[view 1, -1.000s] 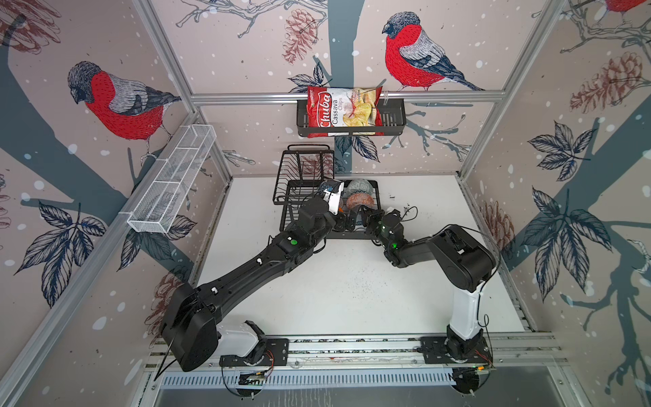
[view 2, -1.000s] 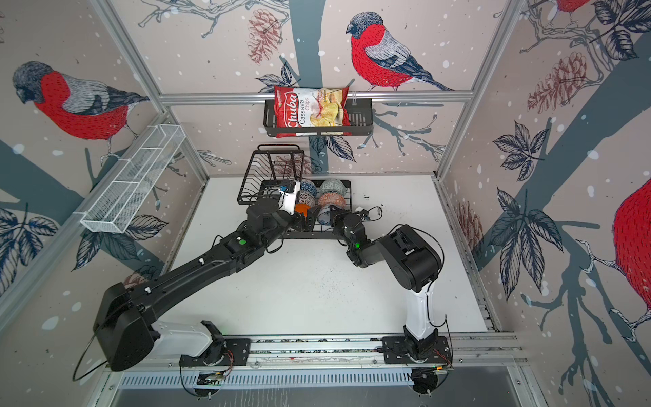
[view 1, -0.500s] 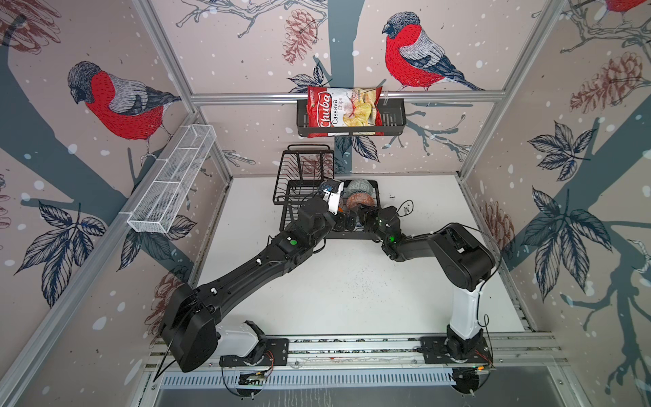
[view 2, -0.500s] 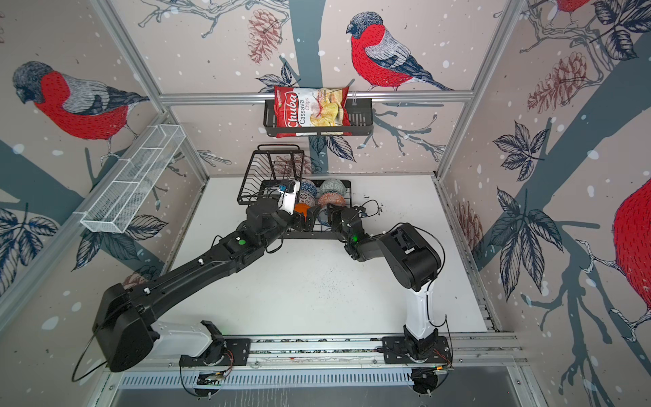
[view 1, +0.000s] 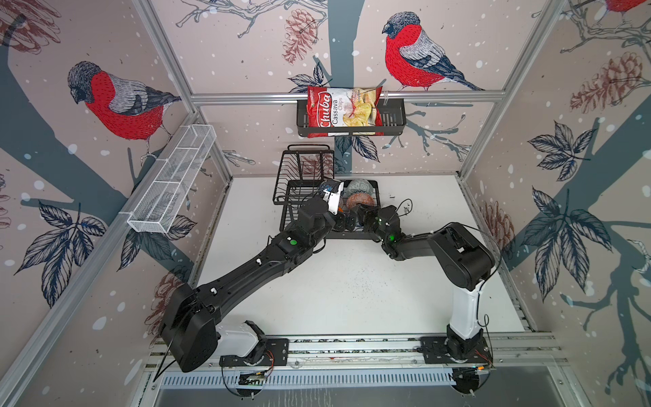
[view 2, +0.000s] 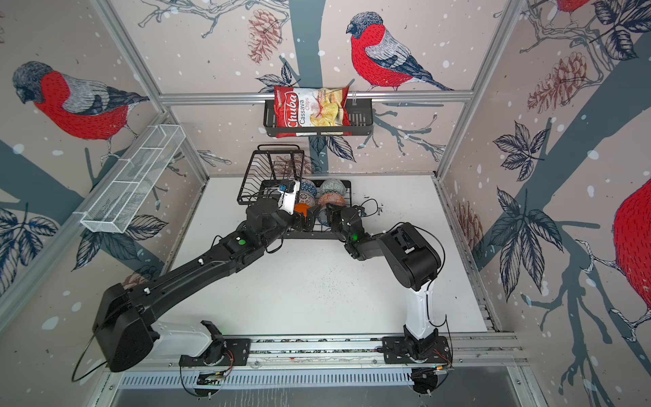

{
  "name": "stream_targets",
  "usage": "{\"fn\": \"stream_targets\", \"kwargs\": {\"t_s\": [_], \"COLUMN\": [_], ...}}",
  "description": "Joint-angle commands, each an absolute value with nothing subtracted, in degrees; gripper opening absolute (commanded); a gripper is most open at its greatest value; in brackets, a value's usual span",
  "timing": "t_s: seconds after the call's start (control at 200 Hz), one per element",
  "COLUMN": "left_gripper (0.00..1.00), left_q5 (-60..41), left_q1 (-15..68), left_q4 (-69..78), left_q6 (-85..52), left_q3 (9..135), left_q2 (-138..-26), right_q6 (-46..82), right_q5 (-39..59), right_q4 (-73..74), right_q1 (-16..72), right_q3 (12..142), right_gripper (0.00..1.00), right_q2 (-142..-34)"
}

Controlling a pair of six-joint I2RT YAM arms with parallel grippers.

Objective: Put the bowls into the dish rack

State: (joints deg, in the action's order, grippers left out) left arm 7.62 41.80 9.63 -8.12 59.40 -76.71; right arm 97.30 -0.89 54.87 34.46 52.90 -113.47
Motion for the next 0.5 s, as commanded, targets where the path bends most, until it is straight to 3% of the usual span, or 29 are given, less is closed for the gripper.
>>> {"fn": "stream_targets", "kwargs": {"t_s": [0.0, 0.495], "left_gripper": [0.98, 0.97], "left_q5": [7.79, 7.74], "left_q1": [41.65, 41.66], "left_q4": [9.59, 9.6], "left_q6": [-8.2, -8.18], "left_q3": [59.66, 59.6], "left_q2": [-76.46, -76.29], "right_q6": [95.25, 91.85], "right_q5": [0.08, 0.09], "right_q4": [54.37, 51.03], "right_q1": [34.37, 34.19], "right_q3": [53.5, 54.66], "right_gripper": [0.26, 0.3], "right_q2": [-112.27, -109.12]}}
